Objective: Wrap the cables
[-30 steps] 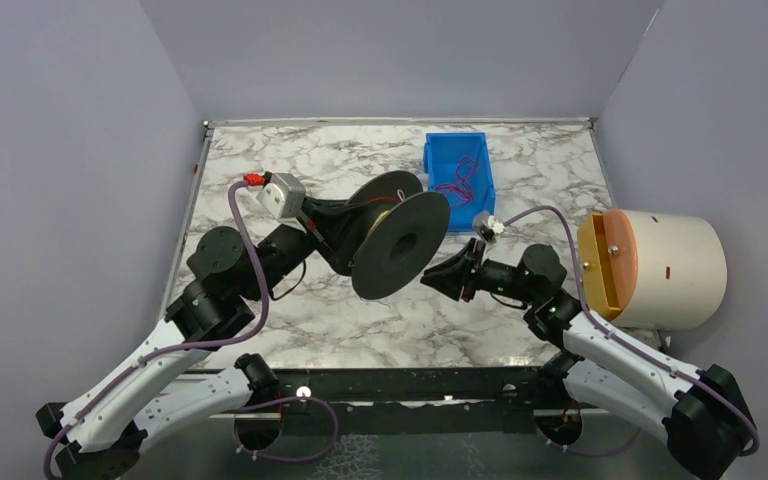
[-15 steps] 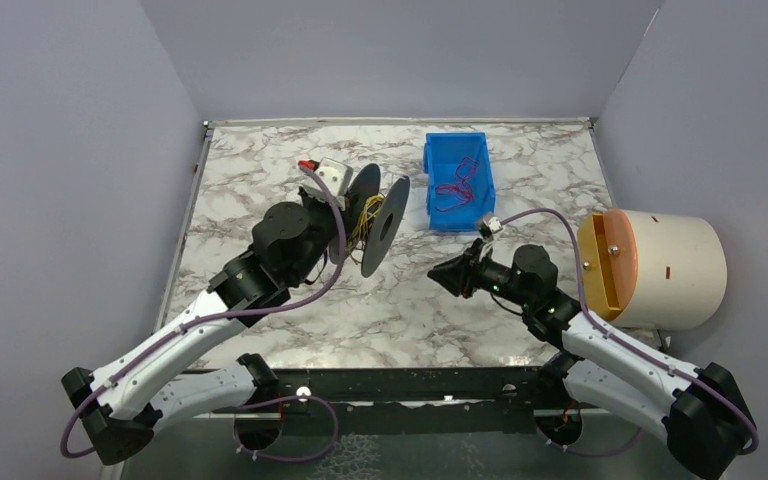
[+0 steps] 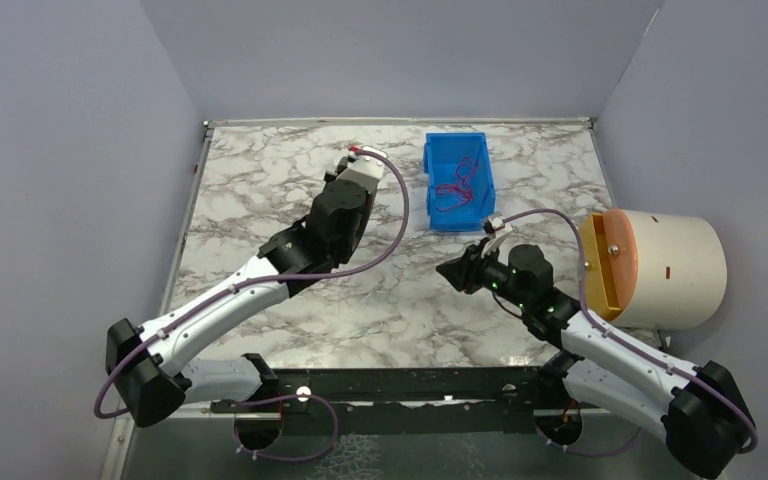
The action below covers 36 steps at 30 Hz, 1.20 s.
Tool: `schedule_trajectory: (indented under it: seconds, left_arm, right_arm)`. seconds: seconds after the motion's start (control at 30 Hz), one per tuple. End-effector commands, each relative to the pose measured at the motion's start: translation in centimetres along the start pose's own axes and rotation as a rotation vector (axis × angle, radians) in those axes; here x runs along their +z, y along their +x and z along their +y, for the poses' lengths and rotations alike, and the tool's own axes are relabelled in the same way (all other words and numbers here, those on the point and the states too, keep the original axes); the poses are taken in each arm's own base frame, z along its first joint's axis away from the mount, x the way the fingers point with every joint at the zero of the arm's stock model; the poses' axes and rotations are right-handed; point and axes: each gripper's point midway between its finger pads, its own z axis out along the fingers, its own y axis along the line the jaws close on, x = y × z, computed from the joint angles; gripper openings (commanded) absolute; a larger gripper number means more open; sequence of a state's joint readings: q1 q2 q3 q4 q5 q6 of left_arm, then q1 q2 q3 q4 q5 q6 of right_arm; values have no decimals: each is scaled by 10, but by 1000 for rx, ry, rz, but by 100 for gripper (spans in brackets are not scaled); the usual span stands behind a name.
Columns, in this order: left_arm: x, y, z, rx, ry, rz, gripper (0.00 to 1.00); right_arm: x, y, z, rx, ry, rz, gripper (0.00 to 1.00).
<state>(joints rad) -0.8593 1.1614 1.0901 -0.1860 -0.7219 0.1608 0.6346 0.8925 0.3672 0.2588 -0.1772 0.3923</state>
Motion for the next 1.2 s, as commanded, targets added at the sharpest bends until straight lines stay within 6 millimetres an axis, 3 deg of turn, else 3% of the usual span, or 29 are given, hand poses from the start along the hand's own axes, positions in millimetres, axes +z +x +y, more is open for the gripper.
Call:
schedule_trajectory:
  seconds: [0.0, 0.17, 0.33, 0.6, 0.7, 0.87, 1.17]
  left_arm:
    - [7, -29, 36, 56, -224, -21, 0]
    - [27, -21, 35, 198, -338, 33, 0]
    - [48, -5, 19, 323, -375, 88, 0]
    - [75, 21, -16, 493, -419, 142, 0]
    - [89, 33, -32, 545, -414, 171, 0]
    - [108, 43, -53, 577, -400, 185, 0]
    - [136, 69, -79, 638, -413, 238, 0]
  right_arm:
    - [3, -2, -8, 13, 46, -13, 30]
    - [2, 1, -33, 86, 207, -4, 30]
    - [-8, 2, -52, 126, 338, 3, 30]
    - [-24, -7, -54, 179, 407, 2, 30]
    - [-35, -11, -65, 186, 493, -8, 29]
    - [-59, -27, -72, 207, 602, -38, 29]
    - [-85, -39, -71, 203, 639, -67, 29]
